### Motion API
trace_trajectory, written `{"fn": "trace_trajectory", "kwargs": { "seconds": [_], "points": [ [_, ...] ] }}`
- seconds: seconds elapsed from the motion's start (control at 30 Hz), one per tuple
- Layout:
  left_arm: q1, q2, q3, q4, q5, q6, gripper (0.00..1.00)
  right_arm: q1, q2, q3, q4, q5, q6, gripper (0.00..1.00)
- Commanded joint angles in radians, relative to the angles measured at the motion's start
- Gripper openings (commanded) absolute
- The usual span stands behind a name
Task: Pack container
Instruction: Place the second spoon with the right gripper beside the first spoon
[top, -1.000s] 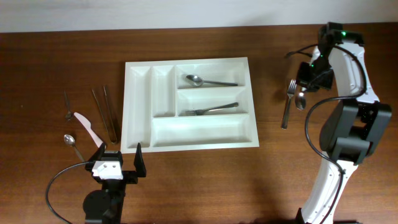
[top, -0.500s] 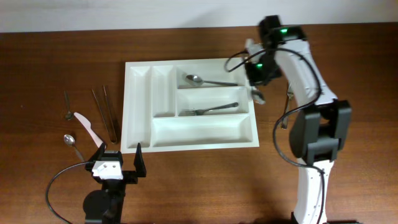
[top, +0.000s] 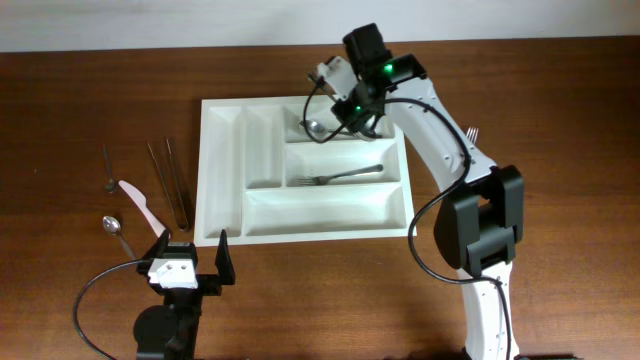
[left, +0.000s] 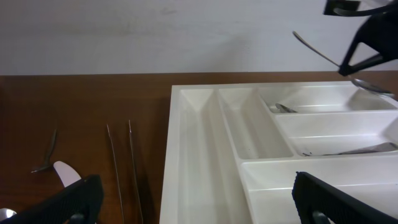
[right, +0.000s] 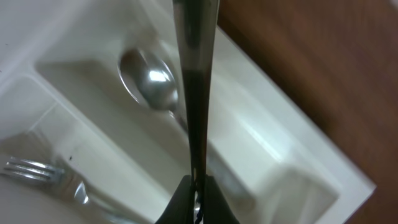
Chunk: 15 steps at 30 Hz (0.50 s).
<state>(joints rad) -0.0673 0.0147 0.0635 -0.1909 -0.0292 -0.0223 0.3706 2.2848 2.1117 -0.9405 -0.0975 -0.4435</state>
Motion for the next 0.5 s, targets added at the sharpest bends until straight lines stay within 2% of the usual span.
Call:
{"fn": "trace_trajectory", "kwargs": {
  "seconds": [0.0, 0.3, 0.47],
  "points": [
    [-0.002, -0.010, -0.008, 0.003, 0.008, 0.016, 0.99, 0.005, 0.007, 0.021, 0.036, 0.031, -0.177, 0.04],
    [-0.002, -0.010, -0.008, 0.003, 0.008, 0.016, 0.99, -0.009, 0.014, -0.020, 0.021, 0.031, -0.538, 0.04],
    [-0.002, -0.010, -0.008, 0.003, 0.008, 0.016, 0.99, -0.016, 0.018, -0.067, 0.027, 0.019, -0.571, 0.04]
  ]
}}
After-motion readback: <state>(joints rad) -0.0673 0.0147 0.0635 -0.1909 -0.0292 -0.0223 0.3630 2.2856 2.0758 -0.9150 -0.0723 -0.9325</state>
